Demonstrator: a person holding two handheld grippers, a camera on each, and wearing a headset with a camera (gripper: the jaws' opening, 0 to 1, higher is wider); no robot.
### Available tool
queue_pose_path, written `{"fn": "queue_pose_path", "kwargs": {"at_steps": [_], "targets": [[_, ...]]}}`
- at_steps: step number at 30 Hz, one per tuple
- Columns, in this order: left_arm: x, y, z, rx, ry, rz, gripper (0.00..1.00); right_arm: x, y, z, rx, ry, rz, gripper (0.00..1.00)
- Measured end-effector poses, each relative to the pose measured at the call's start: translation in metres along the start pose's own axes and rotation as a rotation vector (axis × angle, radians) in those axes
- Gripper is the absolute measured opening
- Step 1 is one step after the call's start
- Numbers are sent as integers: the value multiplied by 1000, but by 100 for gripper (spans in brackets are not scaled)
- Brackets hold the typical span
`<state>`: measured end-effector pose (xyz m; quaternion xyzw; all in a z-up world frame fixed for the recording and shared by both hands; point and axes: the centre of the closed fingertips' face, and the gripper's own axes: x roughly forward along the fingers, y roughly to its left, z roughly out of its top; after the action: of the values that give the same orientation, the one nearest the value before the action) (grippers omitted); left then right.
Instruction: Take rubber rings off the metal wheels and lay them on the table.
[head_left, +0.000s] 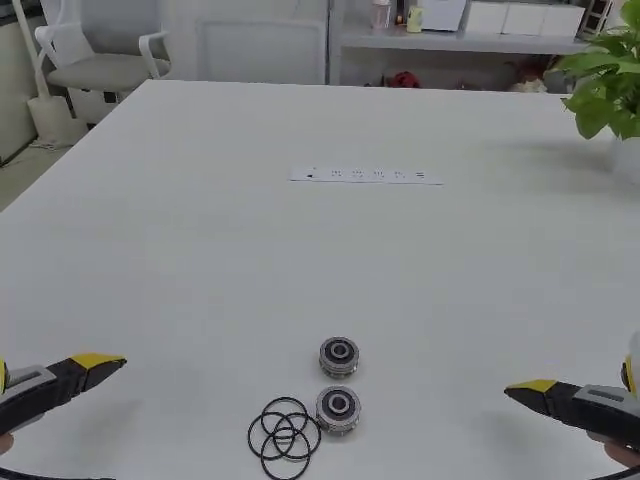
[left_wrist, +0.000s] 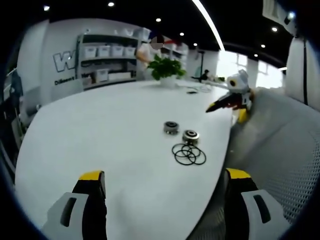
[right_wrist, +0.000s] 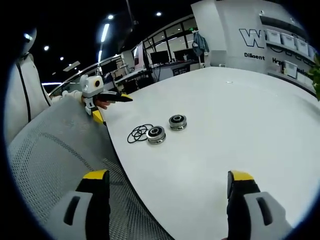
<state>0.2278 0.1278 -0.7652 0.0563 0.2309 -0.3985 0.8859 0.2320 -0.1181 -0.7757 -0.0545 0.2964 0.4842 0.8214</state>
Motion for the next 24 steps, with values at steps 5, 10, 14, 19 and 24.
{"fn": "queue_pose_path", "kwargs": {"at_steps": [5, 10, 14, 19, 24], "targets": [[-2, 5, 1, 3, -8, 33, 100, -1, -4, 5, 1, -22, -28, 93], [-3, 8, 3, -1, -14, 56, 98, -2, -6, 8, 6, -34, -47, 89], [-2, 7, 6, -5, -23, 55, 98, -2, -5, 8, 11, -36, -44, 89], [1, 3, 8, 0, -22, 52, 98, -1, -4, 7, 12, -26, -40, 89], [2, 3, 8, 2, -12, 54, 98, 1, -5, 6, 16, -16, -35, 89]]}}
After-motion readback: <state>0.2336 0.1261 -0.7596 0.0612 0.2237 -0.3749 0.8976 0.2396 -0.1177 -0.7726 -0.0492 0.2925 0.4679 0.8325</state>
